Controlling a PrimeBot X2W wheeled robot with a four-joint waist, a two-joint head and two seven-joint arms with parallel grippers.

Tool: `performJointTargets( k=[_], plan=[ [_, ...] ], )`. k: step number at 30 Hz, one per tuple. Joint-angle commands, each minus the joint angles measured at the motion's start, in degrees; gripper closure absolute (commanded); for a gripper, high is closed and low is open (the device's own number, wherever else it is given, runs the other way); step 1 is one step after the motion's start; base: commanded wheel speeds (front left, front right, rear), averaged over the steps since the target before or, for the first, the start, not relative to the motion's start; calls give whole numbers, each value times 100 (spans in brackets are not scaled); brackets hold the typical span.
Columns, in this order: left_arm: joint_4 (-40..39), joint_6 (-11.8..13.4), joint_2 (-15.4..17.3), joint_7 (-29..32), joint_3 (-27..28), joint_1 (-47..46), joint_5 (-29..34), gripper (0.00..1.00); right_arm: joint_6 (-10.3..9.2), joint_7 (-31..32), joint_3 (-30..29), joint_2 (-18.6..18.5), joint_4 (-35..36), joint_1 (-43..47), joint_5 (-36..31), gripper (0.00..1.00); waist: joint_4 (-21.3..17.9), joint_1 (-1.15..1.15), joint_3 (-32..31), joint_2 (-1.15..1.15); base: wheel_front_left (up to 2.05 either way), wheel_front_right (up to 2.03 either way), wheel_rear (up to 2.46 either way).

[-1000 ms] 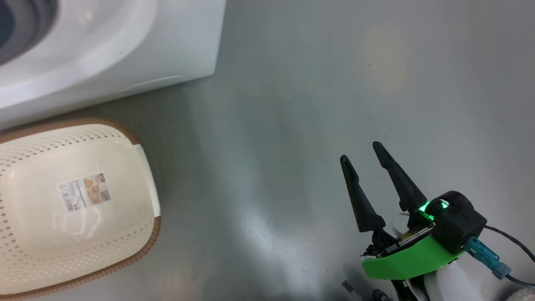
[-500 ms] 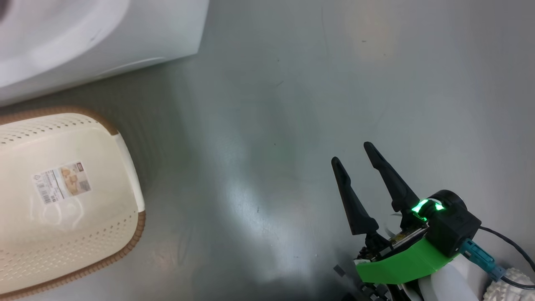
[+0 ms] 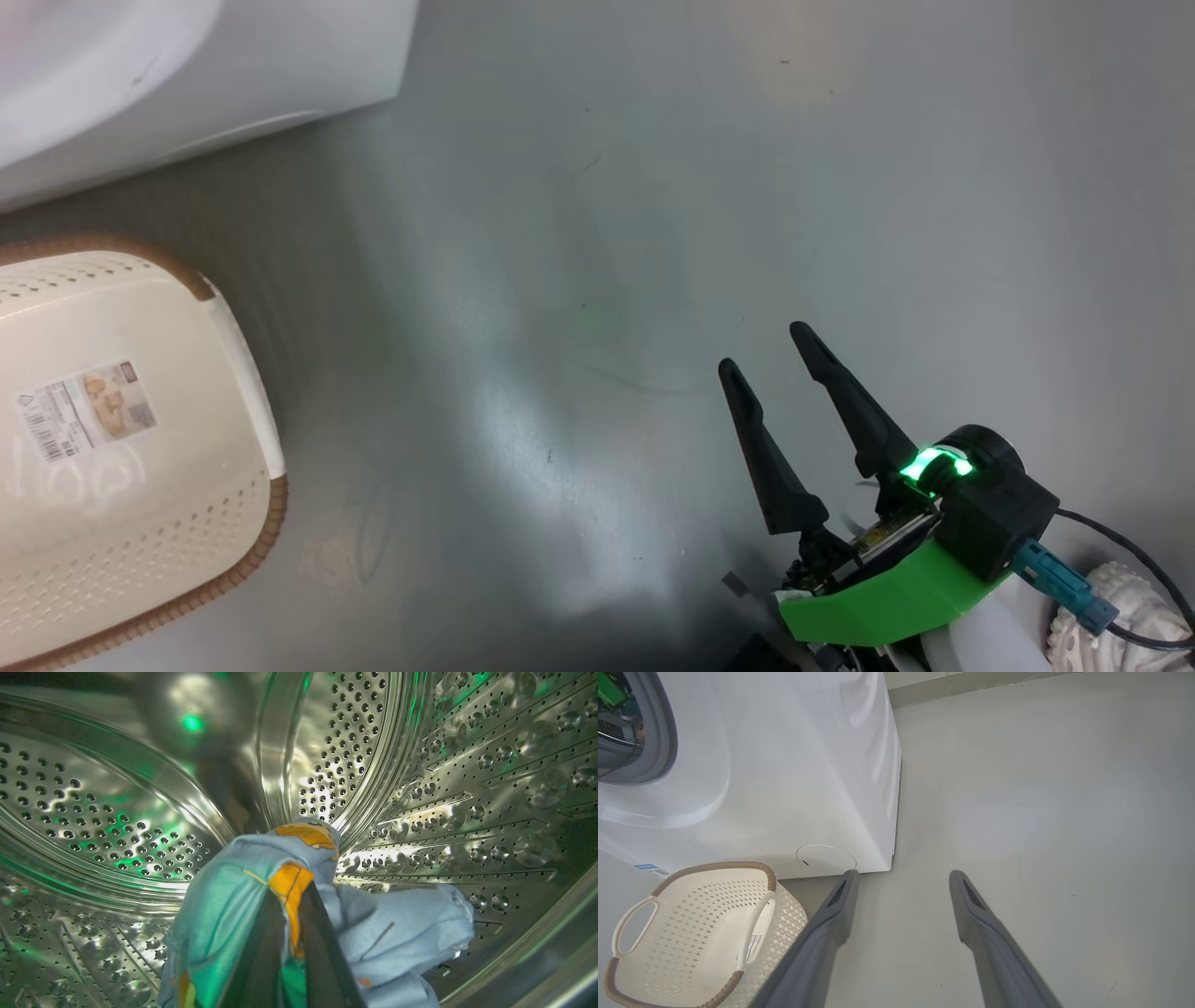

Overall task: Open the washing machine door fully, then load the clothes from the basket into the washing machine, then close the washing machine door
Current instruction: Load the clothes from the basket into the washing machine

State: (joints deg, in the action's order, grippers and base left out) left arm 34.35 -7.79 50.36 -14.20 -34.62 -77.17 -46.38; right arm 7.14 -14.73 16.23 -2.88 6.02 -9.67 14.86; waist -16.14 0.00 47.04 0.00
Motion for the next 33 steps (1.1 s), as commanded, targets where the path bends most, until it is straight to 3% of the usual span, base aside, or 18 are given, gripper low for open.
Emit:
performJointTargets(
  k=[1, 5, 11, 17, 32, 33],
  plan=[
    [-59, 31, 407, -6, 105, -184, -40, 100, 35, -27, 181, 1, 146, 144, 117, 0, -60, 0, 44, 0, 0, 0, 0],
    [-309, 31, 518, -67, 111, -485, 83, 100, 35, -27, 221, 1, 166, 179, 169, 0, -116, 0, 83, 0, 0, 0, 0],
    [-1323, 31, 444, -78, 947, -551, 593, 100, 35, -27, 249, 1, 179, 131, 205, 0, -126, 0, 168, 0, 0, 0, 0],
    [-1359, 31, 365, -79, 1153, -63, 661, 100, 35, -27, 267, 1, 148, 93, 205, 0, -108, 0, 125, 0, 0, 0, 0],
    [-532, 31, 408, 348, 13, -69, -417, 100, 35, -27, 247, 1, 58, 115, 193, 0, -68, 0, -25, 0, 0, 0, 0],
    [-501, 31, 409, 349, -42, -85, -459, 87, 35, -27, 243, 1, 54, 111, 195, 0, -62, 0, -38, 0, 0, 0, 0]
  ],
)
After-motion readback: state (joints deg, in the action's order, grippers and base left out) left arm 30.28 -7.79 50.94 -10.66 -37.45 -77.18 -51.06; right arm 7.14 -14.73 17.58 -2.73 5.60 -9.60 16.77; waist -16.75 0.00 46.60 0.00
